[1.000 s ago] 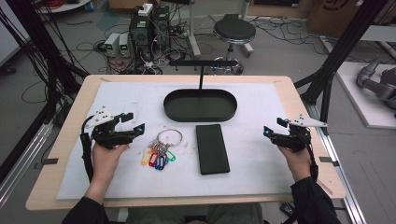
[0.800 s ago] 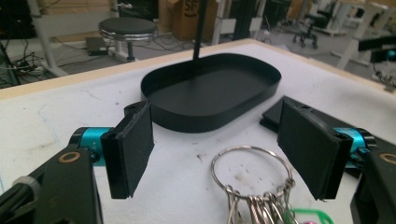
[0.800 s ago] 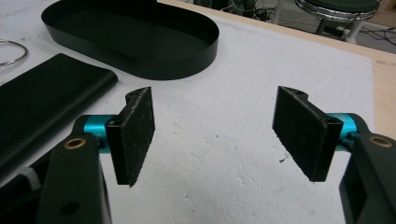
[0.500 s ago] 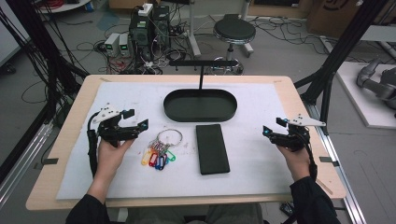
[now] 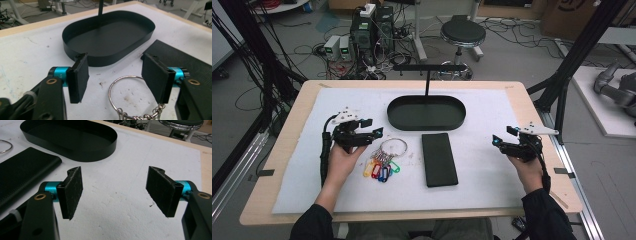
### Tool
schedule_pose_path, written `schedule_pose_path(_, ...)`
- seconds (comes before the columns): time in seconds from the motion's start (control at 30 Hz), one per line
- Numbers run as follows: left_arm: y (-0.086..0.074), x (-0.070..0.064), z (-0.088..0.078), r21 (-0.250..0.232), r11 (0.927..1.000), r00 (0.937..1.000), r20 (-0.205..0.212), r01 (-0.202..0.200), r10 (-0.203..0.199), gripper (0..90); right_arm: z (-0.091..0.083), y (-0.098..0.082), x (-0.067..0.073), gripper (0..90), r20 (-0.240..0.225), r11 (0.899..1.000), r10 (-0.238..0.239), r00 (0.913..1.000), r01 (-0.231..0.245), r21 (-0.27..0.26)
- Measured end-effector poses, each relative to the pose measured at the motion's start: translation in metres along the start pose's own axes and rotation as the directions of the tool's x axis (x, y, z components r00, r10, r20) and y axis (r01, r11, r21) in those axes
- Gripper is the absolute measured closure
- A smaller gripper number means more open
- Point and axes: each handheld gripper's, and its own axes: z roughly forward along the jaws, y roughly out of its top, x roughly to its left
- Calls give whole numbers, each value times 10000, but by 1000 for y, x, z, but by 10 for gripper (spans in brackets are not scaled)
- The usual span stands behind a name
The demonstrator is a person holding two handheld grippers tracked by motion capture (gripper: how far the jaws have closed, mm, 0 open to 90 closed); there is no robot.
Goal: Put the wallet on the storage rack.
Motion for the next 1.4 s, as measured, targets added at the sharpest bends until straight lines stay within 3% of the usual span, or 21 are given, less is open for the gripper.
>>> schedule_pose_path(0.4, -7, 1, 23, 978, 9951, 9997, 210, 139, -161, 539, 0, 0, 1, 301, -37, 10000, -76, 10000, 76, 25)
schedule_pose_path(0.6, -13, 2, 33, 1806, 9835, 9998, 156, 95, -125, 626, 1, 0, 2, 301, -60, 9999, -113, 9999, 114, 52)
schedule_pose_path(0.63, -14, 2, 35, 2082, 9781, 9999, 110, 70, -95, 630, 0, 0, 2, 301, -62, 9999, -100, 9999, 100, 69)
schedule_pose_path(0.73, -16, 2, 38, 2287, 9735, 9999, 72, 95, -114, 662, 0, 0, 2, 301, -56, 9999, -108, 9999, 108, 70)
schedule_pose_path(0.93, -20, 0, 45, 2931, 9560, 9999, 7, -98, 100, 700, 0, 0, 2, 301, -71, 9999, -117, 9999, 118, 74)
schedule_pose_path(1.1, -22, -2, 49, 3246, 9457, 9996, -138, -173, 231, 715, 0, 0, 2, 301, -82, 9999, -133, 9999, 133, 77)
schedule_pose_path(1.4, -23, -4, 50, 3473, 9371, 9984, -286, -351, 480, 761, 0, -1, 1, 301, -53, 9999, -125, 9999, 125, 37)
